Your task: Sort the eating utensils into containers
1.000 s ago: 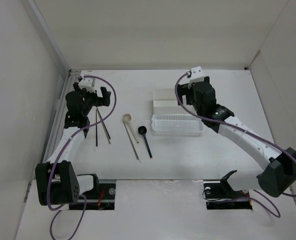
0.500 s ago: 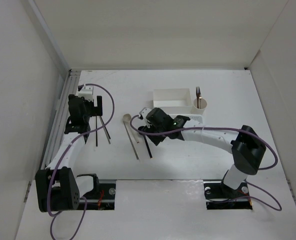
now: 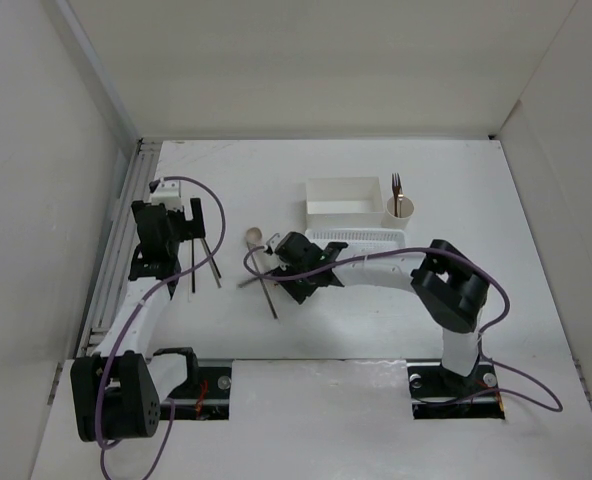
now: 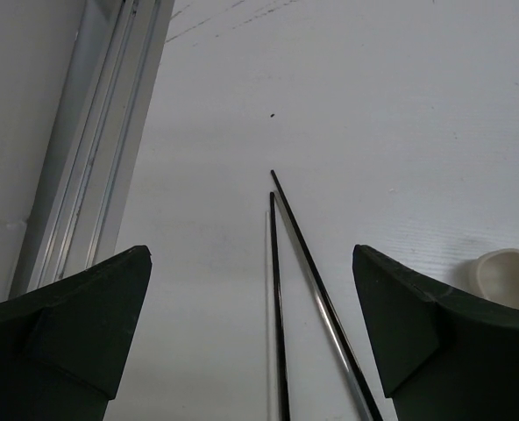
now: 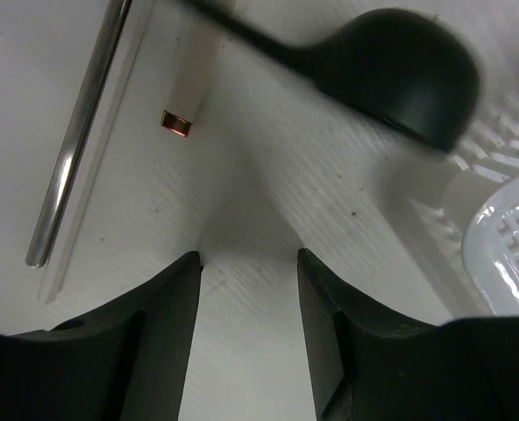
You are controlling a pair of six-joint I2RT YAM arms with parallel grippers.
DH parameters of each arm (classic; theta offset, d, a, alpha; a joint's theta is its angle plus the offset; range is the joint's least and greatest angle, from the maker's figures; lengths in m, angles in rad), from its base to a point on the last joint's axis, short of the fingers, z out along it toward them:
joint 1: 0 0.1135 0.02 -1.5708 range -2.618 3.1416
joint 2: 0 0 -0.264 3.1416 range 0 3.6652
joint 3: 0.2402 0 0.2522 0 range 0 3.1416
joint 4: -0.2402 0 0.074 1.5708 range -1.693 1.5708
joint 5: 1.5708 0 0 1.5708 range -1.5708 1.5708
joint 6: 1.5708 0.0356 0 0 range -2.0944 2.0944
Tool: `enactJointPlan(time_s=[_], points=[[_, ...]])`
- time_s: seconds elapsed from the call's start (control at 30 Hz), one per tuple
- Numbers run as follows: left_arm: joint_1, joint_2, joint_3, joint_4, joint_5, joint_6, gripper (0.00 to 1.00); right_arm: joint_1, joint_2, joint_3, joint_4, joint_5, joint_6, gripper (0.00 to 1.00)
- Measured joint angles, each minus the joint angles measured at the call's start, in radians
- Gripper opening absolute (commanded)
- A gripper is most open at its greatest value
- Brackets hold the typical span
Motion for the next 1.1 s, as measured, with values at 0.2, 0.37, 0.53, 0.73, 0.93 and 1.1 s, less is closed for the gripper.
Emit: enactJointPlan(time_s=[0.2,0.37,0.53,0.73,0.93,1.1], points=[[0.0,-0.026,-0.014,0.0,-0.019,-0.017,0.99,0.008,0.036,0.028,0.039,0.002,0.025,0.52],[0.0,-0.042,-0.031,-0.001,-0.035,-0.021,0.99,0.007,0.043,0.038,0.046,0.006,0.033,0.51],[0.0,-0.043,-0.037,-0.001,-0.026,-0.01,0.91,0.007,-0.011,0.036,0.027,0.006,0.013,0.52],[0.004,-0.044,-0.046,-0.032,0.244,0.253,0.78,0.007,-0.097,0.095,-0.018,0.005,-0.043,0.53],[-0.025,0.012,0.033,-0.354,0.608,0.841,0.82,-0.016,-0.194,0.11,-0.044,-0.028,-0.066,0.53],[-0.084,0.141,0.139,-0.602,0.713,1.268,0.78,-0.164,-0.344,0.086,-0.036,-0.109,-0.07,0.53]])
